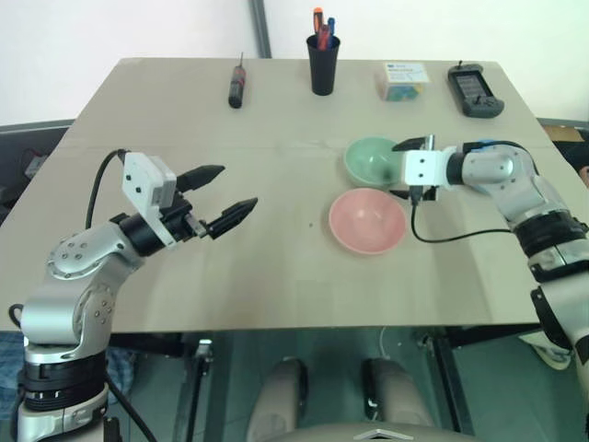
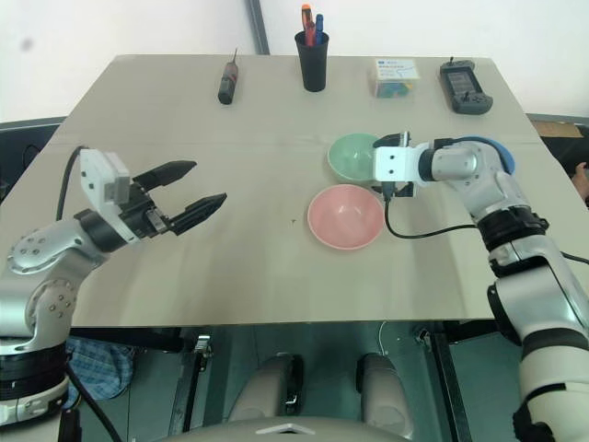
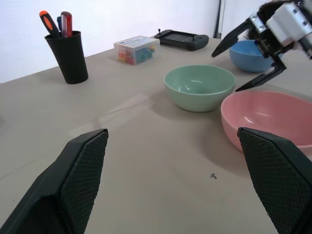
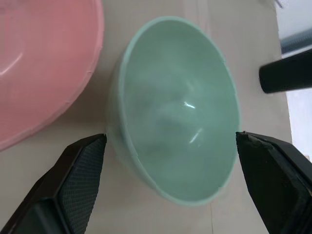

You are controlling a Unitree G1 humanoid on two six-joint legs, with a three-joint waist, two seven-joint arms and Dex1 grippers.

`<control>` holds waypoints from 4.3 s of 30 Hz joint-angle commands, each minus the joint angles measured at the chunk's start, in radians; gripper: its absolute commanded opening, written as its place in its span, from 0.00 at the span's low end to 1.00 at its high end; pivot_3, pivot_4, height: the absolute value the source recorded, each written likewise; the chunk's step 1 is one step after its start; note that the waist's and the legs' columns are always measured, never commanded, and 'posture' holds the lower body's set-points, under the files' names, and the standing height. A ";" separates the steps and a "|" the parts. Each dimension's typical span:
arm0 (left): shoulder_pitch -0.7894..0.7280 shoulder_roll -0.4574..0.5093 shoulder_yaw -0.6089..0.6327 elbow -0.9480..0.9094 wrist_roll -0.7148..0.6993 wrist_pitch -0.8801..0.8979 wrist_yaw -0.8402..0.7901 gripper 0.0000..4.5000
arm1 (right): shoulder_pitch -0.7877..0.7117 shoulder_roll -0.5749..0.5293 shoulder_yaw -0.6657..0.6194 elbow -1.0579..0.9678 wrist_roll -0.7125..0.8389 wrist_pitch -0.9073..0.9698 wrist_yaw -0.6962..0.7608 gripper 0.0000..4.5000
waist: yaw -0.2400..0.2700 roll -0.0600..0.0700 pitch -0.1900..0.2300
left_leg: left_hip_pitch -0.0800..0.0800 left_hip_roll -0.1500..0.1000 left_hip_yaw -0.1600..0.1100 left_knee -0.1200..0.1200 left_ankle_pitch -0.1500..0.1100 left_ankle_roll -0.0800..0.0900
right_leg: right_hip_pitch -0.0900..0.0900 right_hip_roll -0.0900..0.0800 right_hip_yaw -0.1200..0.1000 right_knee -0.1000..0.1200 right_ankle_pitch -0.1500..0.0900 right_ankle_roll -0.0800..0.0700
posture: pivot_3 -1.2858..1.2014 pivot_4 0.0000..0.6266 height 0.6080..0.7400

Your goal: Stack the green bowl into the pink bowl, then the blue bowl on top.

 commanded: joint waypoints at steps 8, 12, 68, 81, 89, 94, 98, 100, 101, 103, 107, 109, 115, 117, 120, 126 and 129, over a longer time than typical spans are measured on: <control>0.110 0.030 0.073 -0.148 -0.091 0.039 0.013 1.00 | -0.177 0.085 0.057 0.278 -0.141 -0.197 -0.072 1.00 | -0.012 0.000 0.000 | 0.000 0.000 0.000 -0.001 0.001 -0.001 | 0.000 0.000 0.000 0.000 0.000 0.000 | 0.52 0.24 1.00; 0.122 0.030 0.073 -0.172 -0.100 0.046 0.028 1.00 | -0.205 0.104 0.063 0.331 -0.170 -0.222 -0.091 0.88 | -0.015 0.000 0.000 | 0.000 0.000 0.000 -0.001 0.001 -0.001 | 0.000 0.000 0.000 0.000 0.000 0.000 | 0.52 0.24 1.00; -0.300 0.041 -0.252 0.202 0.047 -0.134 -0.321 1.00 | 0.215 -0.294 -0.138 -1.011 0.362 0.530 0.569 0.75 | 0.009 0.002 0.001 | 0.000 0.000 -0.001 -0.001 -0.002 0.003 | -0.001 0.000 -0.001 0.000 0.000 0.000 | 0.52 0.24 1.00; -0.351 -0.095 -0.297 0.181 0.056 -0.151 -0.253 1.00 | 0.197 -0.412 -0.268 -0.348 0.234 0.451 0.334 0.75 | 0.011 0.001 0.001 | -0.001 0.000 -0.001 0.000 -0.002 0.003 | 0.000 0.000 -0.001 -0.001 0.000 0.000 | 0.52 0.24 1.00; -0.406 -0.163 -0.324 0.215 0.080 -0.180 -0.233 1.00 | 0.152 -0.407 -0.228 -0.023 0.132 0.381 0.244 0.75 | 0.005 0.001 0.001 | 0.000 0.000 0.001 0.000 -0.002 0.003 | 0.000 0.000 0.000 0.000 0.000 0.000 | 0.52 0.24 1.00; -0.424 -0.186 -0.316 0.242 0.099 -0.212 -0.216 1.00 | 0.077 -0.378 -0.193 0.108 0.065 0.317 0.212 0.75 | 0.001 0.002 0.001 | 0.000 0.000 0.001 -0.001 -0.002 0.003 | 0.000 0.000 0.001 0.000 0.000 0.000 | 0.52 0.24 1.00; -0.431 -0.199 -0.309 0.260 0.115 -0.235 -0.194 1.00 | 0.021 -0.346 -0.168 0.193 0.020 0.269 0.189 0.75 | 0.003 0.002 0.001 | 0.000 0.000 0.001 0.000 -0.002 0.003 | 0.000 0.000 0.001 0.000 0.000 0.000 | 0.52 0.24 1.00; -0.430 -0.203 -0.308 0.265 0.121 -0.244 -0.185 1.00 | -0.001 -0.329 -0.157 0.222 0.007 0.248 0.191 0.75 | 0.003 0.002 0.001 | 0.000 0.000 0.001 0.000 -0.001 0.002 | 0.000 0.000 0.001 -0.001 0.000 0.000 | 0.52 0.24 1.00; -0.430 -0.204 -0.307 0.268 0.125 -0.250 -0.179 1.00 | -0.010 -0.320 -0.152 0.235 0.001 0.240 0.191 0.75 | 0.004 0.002 0.001 | 0.000 0.000 0.001 -0.001 -0.001 0.002 | 0.000 0.000 0.001 -0.001 0.000 0.000 | 0.52 0.24 1.00; -0.428 -0.205 -0.307 0.274 0.132 -0.261 -0.170 1.00 | -0.026 -0.306 -0.143 0.262 -0.012 0.225 0.190 0.75 | 0.004 0.002 0.001 | -0.001 0.000 0.001 -0.001 0.000 -0.001 | 0.000 0.000 0.001 -0.001 0.000 0.000 | 0.52 0.24 1.00; -0.432 -0.212 -0.308 0.290 0.146 -0.281 -0.156 1.00 | -0.057 -0.278 -0.130 0.328 -0.039 0.210 0.157 0.75 | 0.005 0.002 0.001 | -0.001 0.000 0.001 -0.001 0.000 -0.001 | 0.000 0.000 0.000 -0.001 0.000 0.000 | 0.52 0.24 1.00; -0.434 -0.215 -0.311 0.295 0.151 -0.287 -0.153 1.00 | -0.068 -0.266 -0.120 0.361 -0.057 0.202 0.132 0.75 | 0.004 0.002 0.001 | -0.001 0.000 0.001 -0.001 0.000 -0.001 | 0.000 0.000 0.000 -0.001 0.000 0.000 | 0.52 0.24 1.00; -0.442 -0.230 -0.316 0.308 0.160 -0.301 -0.145 1.00 | -0.092 -0.251 -0.110 0.414 -0.089 0.183 0.095 0.41 | 0.004 0.002 0.002 | -0.001 0.000 0.001 -0.001 0.001 -0.001 | 0.000 0.000 0.000 -0.001 0.000 0.000 | 0.52 0.24 1.00; -0.442 -0.235 -0.314 0.309 0.163 -0.300 -0.136 1.00 | -0.100 -0.245 -0.117 0.419 -0.083 0.179 0.100 0.28 | 0.004 0.002 0.002 | -0.001 0.000 0.001 -0.001 0.001 -0.001 | 0.000 0.000 0.001 -0.001 0.000 0.000 | 0.52 0.24 1.00; -0.443 -0.240 -0.310 0.316 0.171 -0.311 -0.130 1.00 | -0.107 -0.244 -0.119 0.426 -0.084 0.175 0.101 0.03 | 0.003 0.002 0.002 | 0.000 0.000 0.001 -0.001 0.001 -0.001 | 0.000 0.000 0.001 -0.001 0.000 0.000 | 0.52 0.24 1.00; -0.443 -0.241 -0.309 0.317 0.174 -0.317 -0.130 1.00 | -0.112 -0.251 -0.125 0.404 -0.076 0.135 0.152 0.01 | 0.004 0.002 0.002 | -0.001 0.000 0.001 -0.001 0.001 -0.001 | 0.000 0.000 0.001 -0.001 0.000 0.000 | 0.52 0.24 1.00; -0.434 -0.235 -0.308 0.310 0.171 -0.311 -0.135 1.00 | -0.118 -0.245 -0.138 0.357 -0.050 0.114 0.211 0.01 | 0.003 0.002 0.002 | 0.000 0.000 0.001 -0.001 0.000 -0.001 | 0.000 0.000 0.001 -0.001 0.000 0.000 | 0.52 0.24 1.00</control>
